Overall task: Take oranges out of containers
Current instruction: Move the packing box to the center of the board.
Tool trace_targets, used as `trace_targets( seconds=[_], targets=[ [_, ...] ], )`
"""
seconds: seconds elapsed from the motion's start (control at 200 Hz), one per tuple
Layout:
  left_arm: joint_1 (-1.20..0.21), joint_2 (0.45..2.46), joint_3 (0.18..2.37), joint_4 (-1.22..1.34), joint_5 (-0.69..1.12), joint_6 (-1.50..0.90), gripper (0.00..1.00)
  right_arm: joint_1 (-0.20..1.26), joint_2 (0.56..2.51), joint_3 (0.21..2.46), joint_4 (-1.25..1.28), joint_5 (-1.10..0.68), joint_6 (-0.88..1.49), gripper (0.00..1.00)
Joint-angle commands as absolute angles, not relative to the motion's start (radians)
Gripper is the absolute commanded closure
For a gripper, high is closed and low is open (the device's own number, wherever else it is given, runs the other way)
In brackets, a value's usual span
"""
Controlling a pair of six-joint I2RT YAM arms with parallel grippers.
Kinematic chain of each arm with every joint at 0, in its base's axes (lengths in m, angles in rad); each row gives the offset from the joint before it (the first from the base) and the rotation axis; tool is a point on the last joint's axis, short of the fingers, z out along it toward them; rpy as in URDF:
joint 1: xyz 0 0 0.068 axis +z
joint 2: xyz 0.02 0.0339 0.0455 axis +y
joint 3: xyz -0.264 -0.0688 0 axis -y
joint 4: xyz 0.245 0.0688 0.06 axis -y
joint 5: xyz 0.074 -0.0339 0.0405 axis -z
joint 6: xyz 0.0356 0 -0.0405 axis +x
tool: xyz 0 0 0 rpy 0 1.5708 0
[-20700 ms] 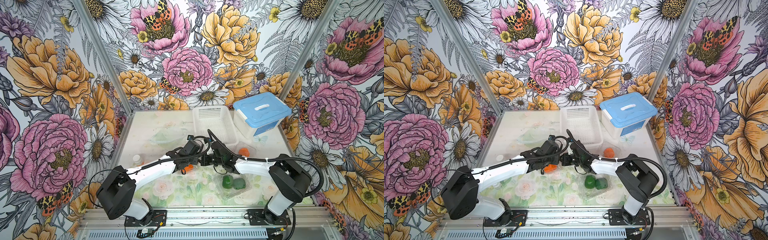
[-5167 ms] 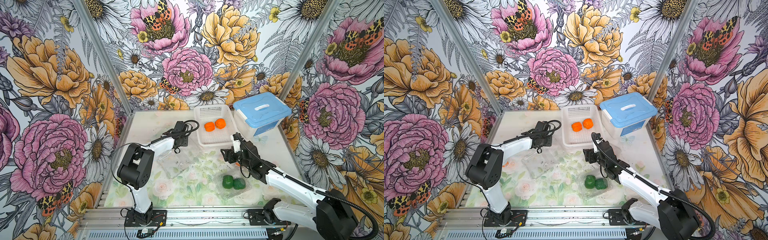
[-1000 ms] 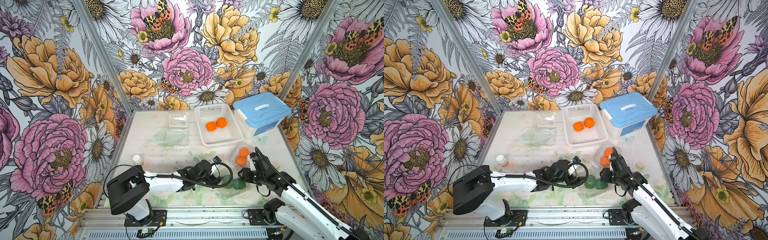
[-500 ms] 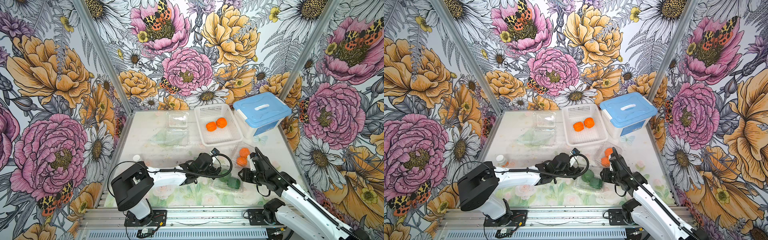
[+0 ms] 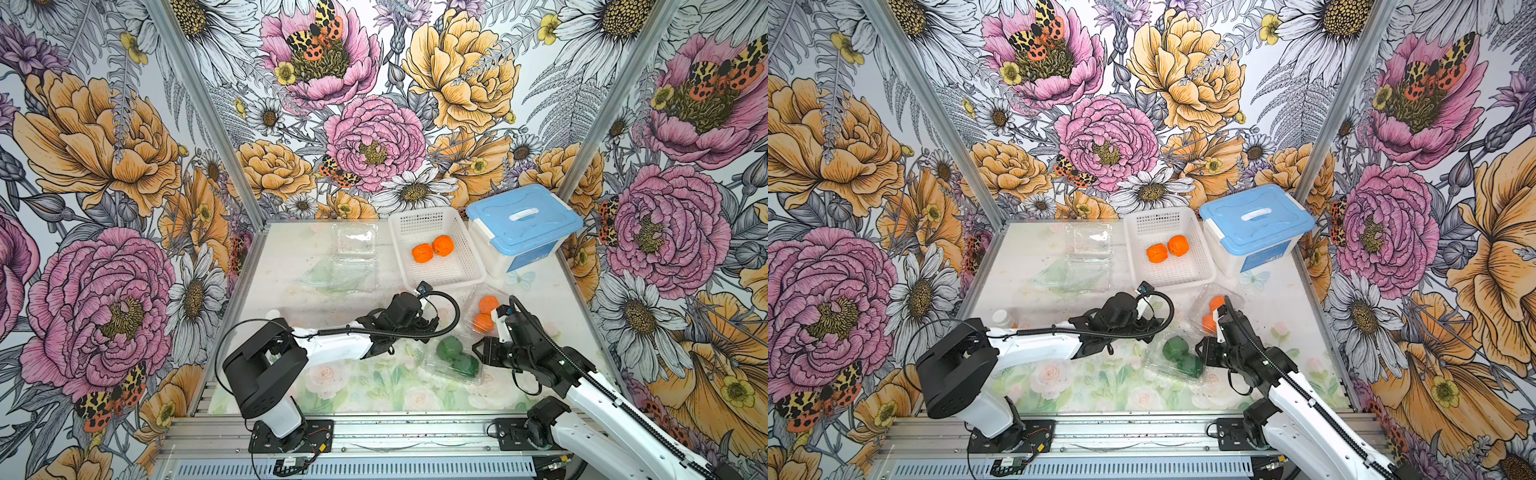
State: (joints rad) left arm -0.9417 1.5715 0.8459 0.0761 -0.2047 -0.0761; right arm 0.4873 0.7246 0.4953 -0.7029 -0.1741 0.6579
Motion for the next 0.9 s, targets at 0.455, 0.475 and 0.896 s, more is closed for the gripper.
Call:
trace_targets(
  seconds=[0.455, 0.475, 0.896],
  targets=[
    [-0.968, 0.947, 0.449, -0.116, -0.396, -0.397, 0.01, 0.595, 0.811, 0.503, -0.528, -0.139, 0.770, 0.59],
    [-0.964, 0.921, 0.437, -0.123, -0.399, -0.399, 0.01, 0.601, 0.817, 0.505, -0.521, -0.135, 0.771, 0.60],
    [-0.881, 0.724, 0.380, -0.200, -0.243, -0.394, 0.01, 0.684, 0.982, 0.619, -0.448, -0.046, 0.777, 0.61]
  ],
)
